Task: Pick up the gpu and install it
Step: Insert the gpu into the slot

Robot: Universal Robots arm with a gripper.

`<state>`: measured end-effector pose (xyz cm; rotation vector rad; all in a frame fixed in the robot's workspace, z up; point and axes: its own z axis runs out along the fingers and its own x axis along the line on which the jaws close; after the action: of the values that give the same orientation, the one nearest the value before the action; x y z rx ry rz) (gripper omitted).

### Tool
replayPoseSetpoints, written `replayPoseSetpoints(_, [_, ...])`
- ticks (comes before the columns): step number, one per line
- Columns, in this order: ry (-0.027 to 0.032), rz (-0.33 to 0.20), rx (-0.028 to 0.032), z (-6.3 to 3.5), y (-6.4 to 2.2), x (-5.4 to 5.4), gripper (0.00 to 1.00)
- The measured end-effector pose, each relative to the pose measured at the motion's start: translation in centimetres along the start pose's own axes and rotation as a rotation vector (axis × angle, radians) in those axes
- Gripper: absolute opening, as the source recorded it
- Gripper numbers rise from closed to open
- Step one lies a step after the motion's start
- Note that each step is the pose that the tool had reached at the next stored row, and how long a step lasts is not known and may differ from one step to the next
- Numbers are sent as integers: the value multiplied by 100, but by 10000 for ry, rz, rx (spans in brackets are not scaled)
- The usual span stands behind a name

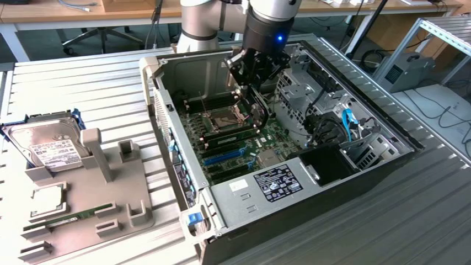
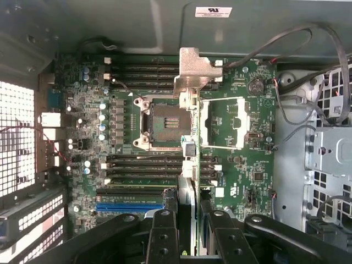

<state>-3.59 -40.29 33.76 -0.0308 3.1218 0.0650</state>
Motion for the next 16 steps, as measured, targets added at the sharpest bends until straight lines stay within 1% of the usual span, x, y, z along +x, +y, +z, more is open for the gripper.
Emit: replayPoseSetpoints(16, [18,-434,-9,11,0,0,26])
